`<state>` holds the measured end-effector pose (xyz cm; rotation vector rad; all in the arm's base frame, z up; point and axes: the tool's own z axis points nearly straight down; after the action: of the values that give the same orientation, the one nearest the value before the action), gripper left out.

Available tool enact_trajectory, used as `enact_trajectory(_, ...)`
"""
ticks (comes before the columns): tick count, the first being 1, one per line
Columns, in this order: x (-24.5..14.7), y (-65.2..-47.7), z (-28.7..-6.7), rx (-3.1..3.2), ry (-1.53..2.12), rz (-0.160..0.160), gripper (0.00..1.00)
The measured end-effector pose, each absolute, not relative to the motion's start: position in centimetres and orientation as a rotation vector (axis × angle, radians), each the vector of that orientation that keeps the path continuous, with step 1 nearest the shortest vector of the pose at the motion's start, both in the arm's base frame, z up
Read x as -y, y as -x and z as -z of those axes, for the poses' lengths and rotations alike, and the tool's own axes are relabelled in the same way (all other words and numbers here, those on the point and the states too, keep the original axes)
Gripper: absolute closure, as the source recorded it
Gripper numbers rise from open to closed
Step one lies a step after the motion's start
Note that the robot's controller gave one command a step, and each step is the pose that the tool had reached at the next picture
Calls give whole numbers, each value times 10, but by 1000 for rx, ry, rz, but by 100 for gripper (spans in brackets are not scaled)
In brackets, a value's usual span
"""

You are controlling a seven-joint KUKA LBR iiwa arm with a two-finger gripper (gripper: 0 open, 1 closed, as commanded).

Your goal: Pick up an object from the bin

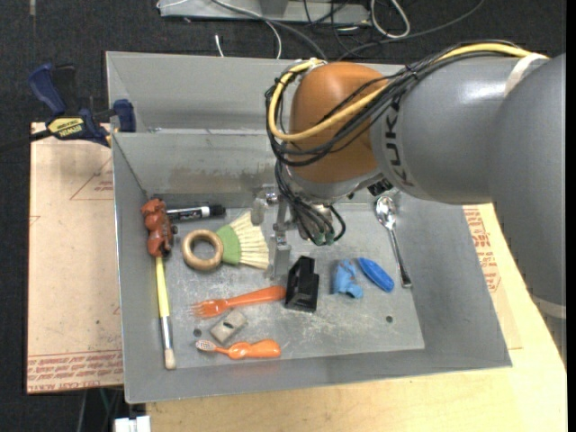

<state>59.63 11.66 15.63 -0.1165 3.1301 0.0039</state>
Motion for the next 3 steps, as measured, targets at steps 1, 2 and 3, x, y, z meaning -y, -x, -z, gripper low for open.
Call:
enact_trajectory(1, -175, -640, -162, -3118, 166, -11, 0)
enact_trajectory(2, -135, -617, -138, -3140, -51, 2, 0)
enact_trajectory(3, -112, -632, -69, -3122, 80, -12, 0)
